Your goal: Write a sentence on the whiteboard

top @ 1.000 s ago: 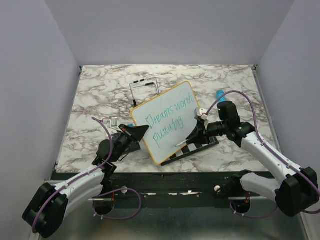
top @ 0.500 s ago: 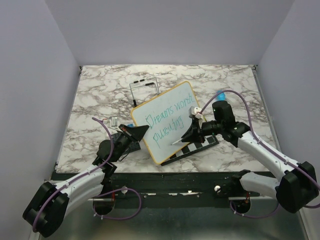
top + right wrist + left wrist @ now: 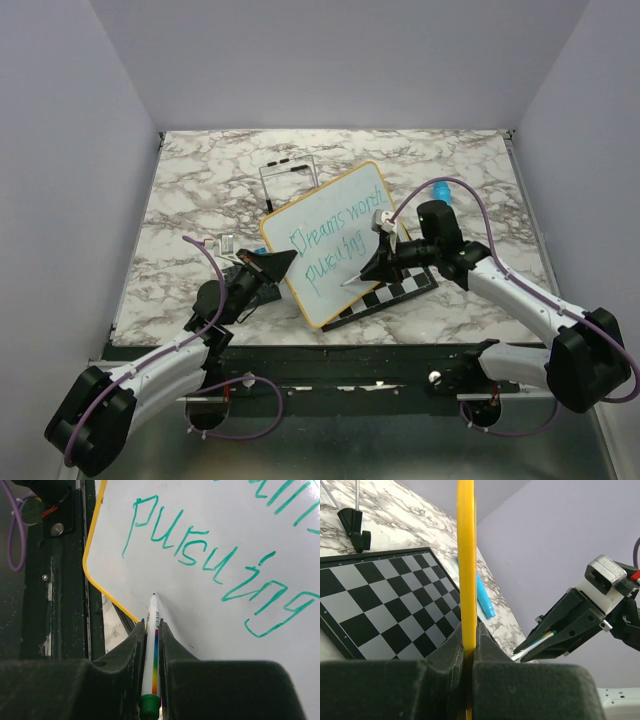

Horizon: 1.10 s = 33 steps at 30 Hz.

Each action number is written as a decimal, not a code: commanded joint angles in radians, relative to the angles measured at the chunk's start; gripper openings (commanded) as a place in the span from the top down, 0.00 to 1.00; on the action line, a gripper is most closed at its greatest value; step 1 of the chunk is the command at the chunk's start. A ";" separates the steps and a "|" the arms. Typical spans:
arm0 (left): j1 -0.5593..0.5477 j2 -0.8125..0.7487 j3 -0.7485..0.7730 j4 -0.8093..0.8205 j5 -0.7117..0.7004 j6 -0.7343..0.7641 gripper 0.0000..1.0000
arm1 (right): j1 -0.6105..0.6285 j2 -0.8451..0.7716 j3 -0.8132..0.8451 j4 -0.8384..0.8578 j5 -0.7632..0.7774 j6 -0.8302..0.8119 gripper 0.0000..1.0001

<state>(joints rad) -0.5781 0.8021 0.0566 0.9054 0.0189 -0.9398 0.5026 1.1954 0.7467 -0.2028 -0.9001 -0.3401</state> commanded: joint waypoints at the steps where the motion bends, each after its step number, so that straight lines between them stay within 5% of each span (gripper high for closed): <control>1: -0.003 -0.029 -0.001 0.092 -0.040 0.016 1.00 | 0.004 0.026 0.029 0.008 0.067 0.015 0.99; 20: -0.003 -0.001 -0.008 0.116 -0.037 0.018 1.00 | 0.007 0.086 0.052 0.079 0.018 0.090 0.99; 33: -0.002 0.000 -0.011 0.116 -0.039 0.022 1.00 | 0.031 0.121 0.082 -0.063 -0.008 -0.002 0.99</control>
<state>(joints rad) -0.5781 0.8185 0.0498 0.9260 0.0010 -0.9325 0.5247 1.3048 0.8009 -0.1947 -0.9028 -0.2897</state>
